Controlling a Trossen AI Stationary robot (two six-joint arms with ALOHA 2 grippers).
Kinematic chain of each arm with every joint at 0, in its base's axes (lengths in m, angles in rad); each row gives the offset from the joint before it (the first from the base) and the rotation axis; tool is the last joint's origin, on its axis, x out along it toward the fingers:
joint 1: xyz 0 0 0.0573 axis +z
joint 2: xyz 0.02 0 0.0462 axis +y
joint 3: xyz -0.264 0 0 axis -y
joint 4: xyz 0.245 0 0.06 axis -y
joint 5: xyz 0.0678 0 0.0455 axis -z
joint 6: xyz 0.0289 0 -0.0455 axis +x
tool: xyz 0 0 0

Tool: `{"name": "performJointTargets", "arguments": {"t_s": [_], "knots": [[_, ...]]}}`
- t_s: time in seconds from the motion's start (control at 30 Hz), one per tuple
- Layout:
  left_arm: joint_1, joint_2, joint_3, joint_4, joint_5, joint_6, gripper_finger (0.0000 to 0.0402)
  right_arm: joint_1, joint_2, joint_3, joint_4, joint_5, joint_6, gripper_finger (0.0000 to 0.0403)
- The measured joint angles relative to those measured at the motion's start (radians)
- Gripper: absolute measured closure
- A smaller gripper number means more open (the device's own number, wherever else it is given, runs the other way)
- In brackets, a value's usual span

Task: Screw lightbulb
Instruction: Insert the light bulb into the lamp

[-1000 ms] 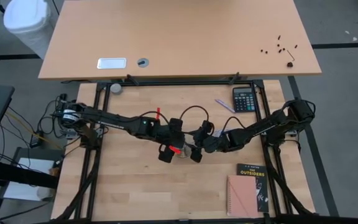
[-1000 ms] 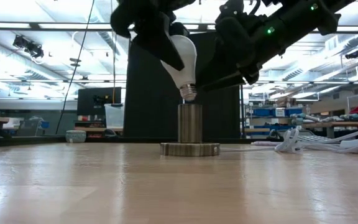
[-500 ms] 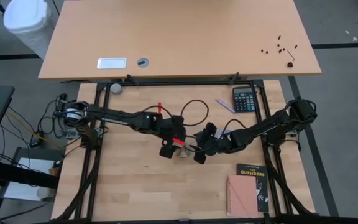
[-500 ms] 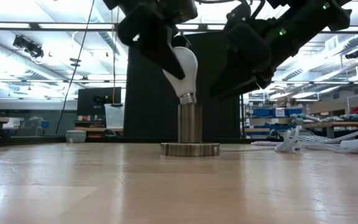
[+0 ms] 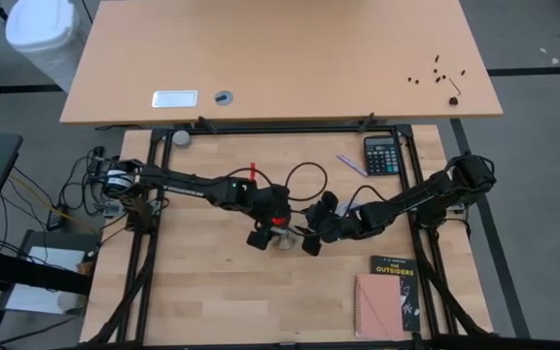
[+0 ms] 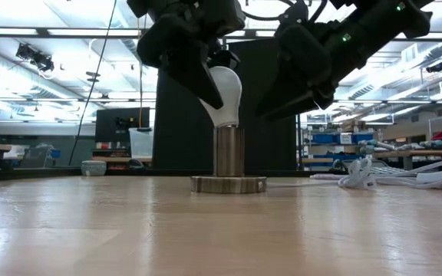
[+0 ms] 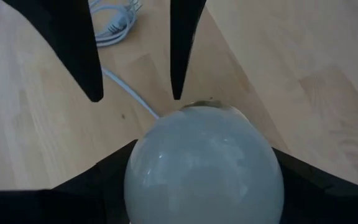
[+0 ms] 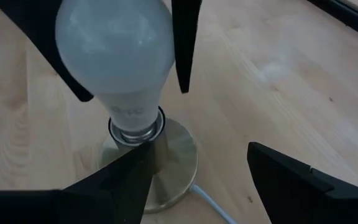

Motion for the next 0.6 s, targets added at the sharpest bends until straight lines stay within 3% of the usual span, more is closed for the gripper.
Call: {"name": "performJointTargets", "arguments": {"t_s": [0.33,0.6], "knots": [[-0.02,0.002,0.0,0.037,0.003,0.003,0.0097,0.0,0.0,0.0,0.012,-0.002,0.007,0.0135],[-0.026,0.002,0.0,0.029,0.003,0.007,0.0113,0.045,0.0,0.0,-0.051,-0.129,0.008,0.0135]]}}
